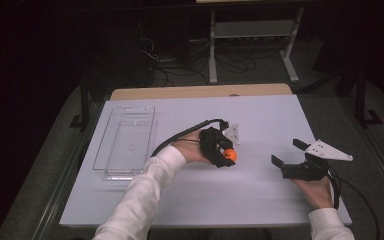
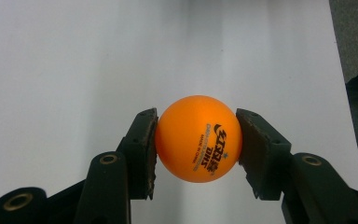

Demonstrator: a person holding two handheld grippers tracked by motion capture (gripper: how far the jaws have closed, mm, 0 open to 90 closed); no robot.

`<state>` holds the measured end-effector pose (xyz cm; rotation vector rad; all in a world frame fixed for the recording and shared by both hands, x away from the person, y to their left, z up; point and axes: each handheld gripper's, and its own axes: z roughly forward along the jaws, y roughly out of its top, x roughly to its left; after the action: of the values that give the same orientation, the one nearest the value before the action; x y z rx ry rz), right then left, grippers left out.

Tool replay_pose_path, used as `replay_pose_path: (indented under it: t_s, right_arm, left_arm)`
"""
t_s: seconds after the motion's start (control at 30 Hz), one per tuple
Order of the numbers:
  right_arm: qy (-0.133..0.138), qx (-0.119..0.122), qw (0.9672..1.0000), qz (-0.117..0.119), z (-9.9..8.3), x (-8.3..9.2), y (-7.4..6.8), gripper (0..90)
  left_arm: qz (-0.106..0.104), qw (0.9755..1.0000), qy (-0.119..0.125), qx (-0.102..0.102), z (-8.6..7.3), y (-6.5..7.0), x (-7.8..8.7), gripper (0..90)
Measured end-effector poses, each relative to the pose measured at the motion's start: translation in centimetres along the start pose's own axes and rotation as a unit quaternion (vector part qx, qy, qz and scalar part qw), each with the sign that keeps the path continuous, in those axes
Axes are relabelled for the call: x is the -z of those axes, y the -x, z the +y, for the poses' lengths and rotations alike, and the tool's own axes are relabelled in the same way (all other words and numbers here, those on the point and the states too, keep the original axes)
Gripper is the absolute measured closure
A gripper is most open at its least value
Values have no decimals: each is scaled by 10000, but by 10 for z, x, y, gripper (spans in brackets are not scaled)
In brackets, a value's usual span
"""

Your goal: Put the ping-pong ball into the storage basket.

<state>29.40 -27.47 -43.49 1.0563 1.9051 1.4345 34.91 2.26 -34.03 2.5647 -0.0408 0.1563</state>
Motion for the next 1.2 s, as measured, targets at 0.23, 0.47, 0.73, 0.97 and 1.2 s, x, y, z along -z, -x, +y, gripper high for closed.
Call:
replay_pose_path:
  t_s: [0.23, 0.47, 0.73, 0.97, 1.2]
  right_arm:
    - [21, 3, 10000, -7, 0, 0, 0, 0]
    - [21, 0, 10000, -8, 0, 0, 0, 0]
    - [35, 5, 10000, -16, 0, 0, 0, 0]
    - [40, -2, 10000, -27, 0, -1, -1, 0]
    - [27, 3, 10000, -32, 0, -1, -1, 0]
  left_arm:
    - [84, 10000, 3, 5, -2, -1, 11, 512]
    - [143, 9999, -50, -24, -6, 0, 20, 512]
    - [265, 9996, -18, 22, -11, -2, 31, 512]
    - [334, 9994, -23, 75, -17, -3, 40, 512]
    - [439, 9990, 0, 104, -22, -3, 51, 512]
